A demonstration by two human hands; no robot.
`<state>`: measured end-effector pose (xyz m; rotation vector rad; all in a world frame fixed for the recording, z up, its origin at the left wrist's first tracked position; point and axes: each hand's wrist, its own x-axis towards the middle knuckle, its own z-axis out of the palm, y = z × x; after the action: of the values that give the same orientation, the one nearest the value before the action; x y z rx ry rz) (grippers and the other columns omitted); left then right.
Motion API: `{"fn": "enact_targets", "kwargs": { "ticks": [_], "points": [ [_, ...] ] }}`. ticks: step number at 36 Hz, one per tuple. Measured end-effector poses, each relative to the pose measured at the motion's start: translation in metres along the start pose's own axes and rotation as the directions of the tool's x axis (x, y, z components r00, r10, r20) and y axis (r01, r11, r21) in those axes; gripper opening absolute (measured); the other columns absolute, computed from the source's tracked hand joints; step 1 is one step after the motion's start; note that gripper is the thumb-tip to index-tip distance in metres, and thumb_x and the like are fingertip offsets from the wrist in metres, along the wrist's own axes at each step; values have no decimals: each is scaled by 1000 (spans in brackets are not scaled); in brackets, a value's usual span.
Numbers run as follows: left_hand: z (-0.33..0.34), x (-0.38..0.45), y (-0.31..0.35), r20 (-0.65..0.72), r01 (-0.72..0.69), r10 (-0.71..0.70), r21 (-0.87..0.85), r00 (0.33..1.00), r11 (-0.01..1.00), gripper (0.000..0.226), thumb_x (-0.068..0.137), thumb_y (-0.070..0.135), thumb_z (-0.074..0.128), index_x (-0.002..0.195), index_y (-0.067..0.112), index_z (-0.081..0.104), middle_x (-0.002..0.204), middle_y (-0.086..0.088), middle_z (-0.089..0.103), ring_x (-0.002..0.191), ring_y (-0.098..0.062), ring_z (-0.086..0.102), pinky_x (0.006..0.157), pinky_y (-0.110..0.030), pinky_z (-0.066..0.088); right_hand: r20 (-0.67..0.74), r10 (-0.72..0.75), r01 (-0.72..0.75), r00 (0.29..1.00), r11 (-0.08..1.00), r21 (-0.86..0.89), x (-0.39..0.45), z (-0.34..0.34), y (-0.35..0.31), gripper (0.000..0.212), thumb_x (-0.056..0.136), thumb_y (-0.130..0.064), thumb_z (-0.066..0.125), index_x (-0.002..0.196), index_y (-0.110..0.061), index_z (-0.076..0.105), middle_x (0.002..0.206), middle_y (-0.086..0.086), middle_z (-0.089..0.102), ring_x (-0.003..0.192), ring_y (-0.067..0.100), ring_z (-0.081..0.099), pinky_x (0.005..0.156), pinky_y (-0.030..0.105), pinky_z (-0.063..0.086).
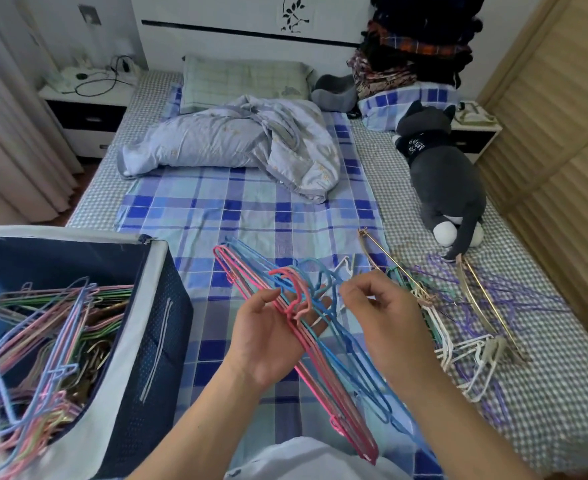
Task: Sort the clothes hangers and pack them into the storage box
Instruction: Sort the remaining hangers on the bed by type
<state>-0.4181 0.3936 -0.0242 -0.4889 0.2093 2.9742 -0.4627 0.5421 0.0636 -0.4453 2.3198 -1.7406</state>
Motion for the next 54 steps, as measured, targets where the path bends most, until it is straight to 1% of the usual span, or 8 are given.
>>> {"fn": "enact_targets", "kwargs": {
  "ticks": [7,14,26,38,42,47,51,54],
  "points": [
    [11,-9,1,32,43,-45,37,999,998,38,97,25,40,115,-1,61,100,-19,69,81,-31,68,106,-47,36,65,71,-72,995,997,8,2,0,5,20,86,-35,72,72,-21,71,126,-20,55,124,-5,50,105,30,37],
    [16,-4,2,16,48,-50,131,999,990,53,98,22,42,143,-5,49,138,-24,59,107,-34,68,109,-50,43,243,149,-166,959,985,54,1,-5,0,21,93,-18,67,74,-21,76,117,-10,63,111,-3,61,93,15,42],
    [17,-5,-4,-32,51,-47,141,998,989,38,101,15,40,107,-6,71,117,-25,68,103,-36,70,112,-52,40,224,162,-165,961,986,-5,5,-15,7,24,97,-22,62,78,-25,77,92,-12,68,93,7,66,100,36,47],
    [24,-12,-7,-28,77,-74,138,997,987,39,101,13,39,99,-7,72,118,-27,68,107,-37,69,119,-52,33,193,181,-196,964,979,63,6,-19,7,23,101,-20,55,91,-14,75,97,1,77,98,17,72,102,42,52],
    [24,-12,-8,-42,84,-79,144,996,986,36,100,12,40,121,-9,61,124,-29,66,108,-37,68,116,-51,36,183,176,-192,967,979,73,7,-21,10,17,100,-19,58,95,-9,71,98,2,77,97,19,72,100,44,52],
    [24,-13,-11,-82,87,-76,136,994,987,47,101,10,34,86,-3,76,88,-17,72,76,-27,73,122,-50,25,125,71,-67,990,997,-32,15,-20,5,5,95,-22,65,98,-23,60,96,0,70,85,25,70,87,43,57],
    [17,-10,-15,-69,98,-89,137,994,986,37,100,10,39,100,-3,73,101,-19,70,86,-30,69,124,-54,20,191,-67,113,979,963,-243,28,-16,-6,17,92,-32,69,105,-40,62,104,-8,57,83,11,65,77,26,56],
    [13,-7,-16,-49,110,-103,170,993,979,42,98,12,46,134,-9,58,144,-28,53,118,-37,54,124,-57,15,238,-53,141,970,918,-371,36,-12,-7,7,91,-38,68,97,-41,65,106,-16,53,91,2,63,83,26,54]
  ]
}}
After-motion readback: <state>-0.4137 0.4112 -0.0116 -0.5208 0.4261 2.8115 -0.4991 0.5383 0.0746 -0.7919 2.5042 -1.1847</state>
